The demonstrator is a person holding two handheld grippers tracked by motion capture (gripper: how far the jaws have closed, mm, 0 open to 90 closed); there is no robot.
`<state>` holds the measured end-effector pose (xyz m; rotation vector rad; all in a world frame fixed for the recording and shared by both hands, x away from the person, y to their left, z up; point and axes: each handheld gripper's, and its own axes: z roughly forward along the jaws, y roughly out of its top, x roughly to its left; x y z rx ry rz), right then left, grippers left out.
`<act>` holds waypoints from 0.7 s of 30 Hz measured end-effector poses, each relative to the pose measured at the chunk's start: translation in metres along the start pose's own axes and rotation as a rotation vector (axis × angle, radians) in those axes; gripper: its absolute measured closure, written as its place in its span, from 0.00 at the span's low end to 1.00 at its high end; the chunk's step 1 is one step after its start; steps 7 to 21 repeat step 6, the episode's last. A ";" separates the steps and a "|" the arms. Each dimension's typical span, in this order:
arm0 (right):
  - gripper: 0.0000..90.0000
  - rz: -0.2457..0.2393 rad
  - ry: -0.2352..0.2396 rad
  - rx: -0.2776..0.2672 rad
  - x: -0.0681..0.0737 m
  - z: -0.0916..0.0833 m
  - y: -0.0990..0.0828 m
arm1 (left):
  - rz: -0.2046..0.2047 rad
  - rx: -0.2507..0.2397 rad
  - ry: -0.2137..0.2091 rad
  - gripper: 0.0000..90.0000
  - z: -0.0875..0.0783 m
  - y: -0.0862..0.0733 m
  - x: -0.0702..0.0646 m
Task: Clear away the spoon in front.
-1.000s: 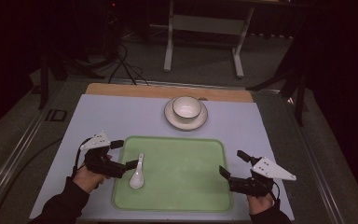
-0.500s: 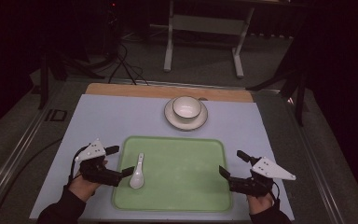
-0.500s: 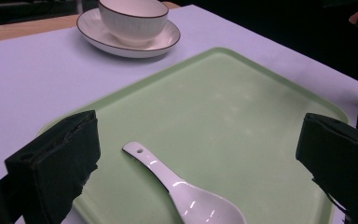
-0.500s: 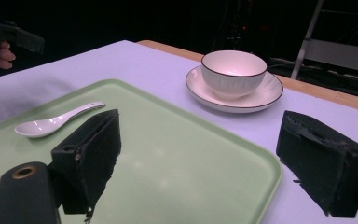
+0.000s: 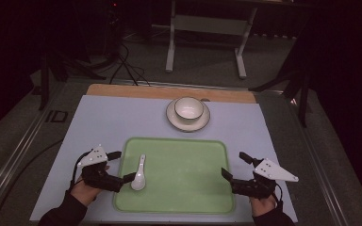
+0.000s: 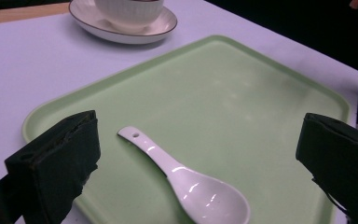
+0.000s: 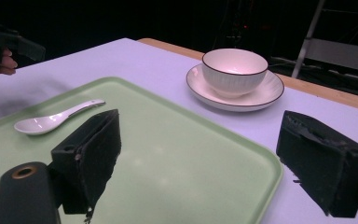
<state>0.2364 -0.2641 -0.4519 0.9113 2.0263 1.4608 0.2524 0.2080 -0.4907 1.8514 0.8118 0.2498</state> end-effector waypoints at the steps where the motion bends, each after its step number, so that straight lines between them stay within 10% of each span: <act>1: 0.15 -0.001 -0.001 0.001 0.000 0.000 0.000 | 0.000 -0.001 0.001 0.00 0.000 -0.001 0.001; 21: 0.15 -0.005 0.000 0.000 0.000 -0.001 0.000 | 0.030 0.000 0.017 0.00 0.000 -0.004 0.001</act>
